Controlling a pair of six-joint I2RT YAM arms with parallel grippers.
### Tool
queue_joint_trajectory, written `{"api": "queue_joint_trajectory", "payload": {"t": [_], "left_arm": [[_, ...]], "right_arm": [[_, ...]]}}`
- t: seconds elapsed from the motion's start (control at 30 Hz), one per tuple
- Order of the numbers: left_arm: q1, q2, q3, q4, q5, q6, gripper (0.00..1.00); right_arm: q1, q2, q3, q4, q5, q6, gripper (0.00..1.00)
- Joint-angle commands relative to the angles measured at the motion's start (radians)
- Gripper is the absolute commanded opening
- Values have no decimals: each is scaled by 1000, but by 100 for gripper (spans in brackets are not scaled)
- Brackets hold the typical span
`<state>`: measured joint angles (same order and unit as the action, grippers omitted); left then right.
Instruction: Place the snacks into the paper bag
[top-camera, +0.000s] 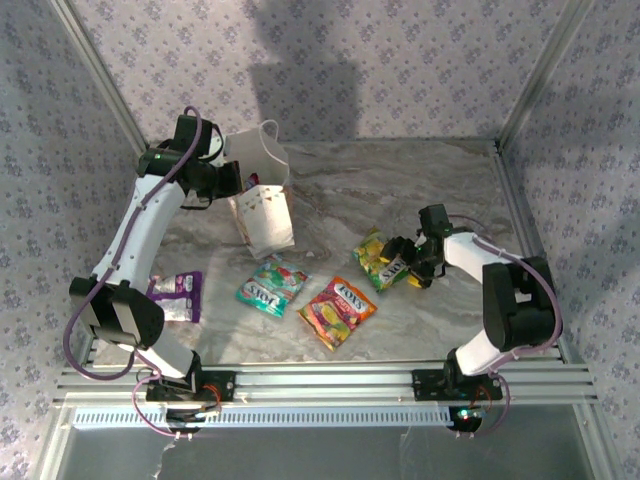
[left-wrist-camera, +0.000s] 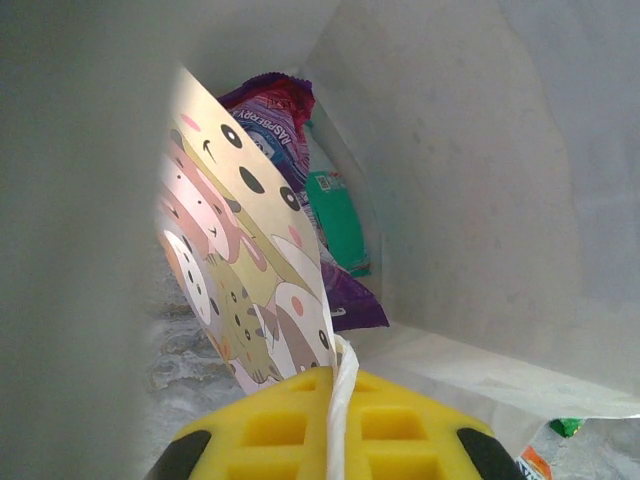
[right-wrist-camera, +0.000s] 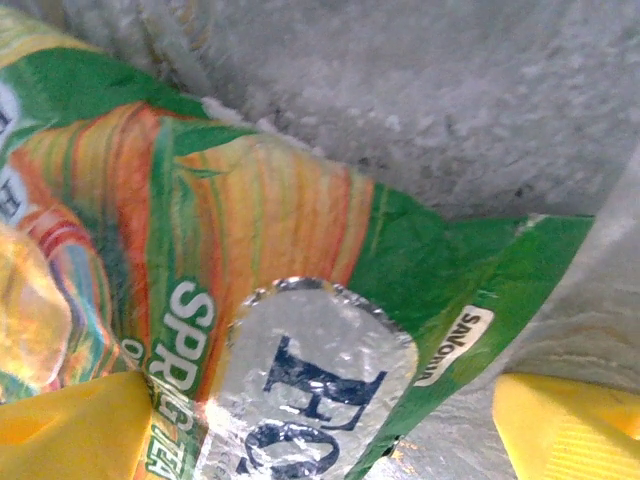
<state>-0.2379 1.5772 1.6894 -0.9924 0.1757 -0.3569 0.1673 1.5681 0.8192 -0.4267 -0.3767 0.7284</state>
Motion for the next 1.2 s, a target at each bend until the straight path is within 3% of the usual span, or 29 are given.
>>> {"api": "queue_joint_trajectory", "payload": {"t": [0.0, 0.33, 0.47, 0.67, 1.17], "left_arm": [[-4, -11, -27, -56, 13, -1, 4], [-4, -23, -33, -61, 11, -4, 4], [-4, -26, -33, -61, 11, -4, 4], [-4, -26, -33, -61, 9, -4, 4], [-3, -24, 19, -67, 13, 9, 4]], "right_arm": [[21, 84, 6, 136, -56, 22, 82], [20, 104, 65, 88, -38, -28, 53], [21, 95, 70, 63, -23, -49, 47], [19, 74, 71, 39, -1, -74, 31], [20, -28, 123, -75, 71, -155, 14]]}}
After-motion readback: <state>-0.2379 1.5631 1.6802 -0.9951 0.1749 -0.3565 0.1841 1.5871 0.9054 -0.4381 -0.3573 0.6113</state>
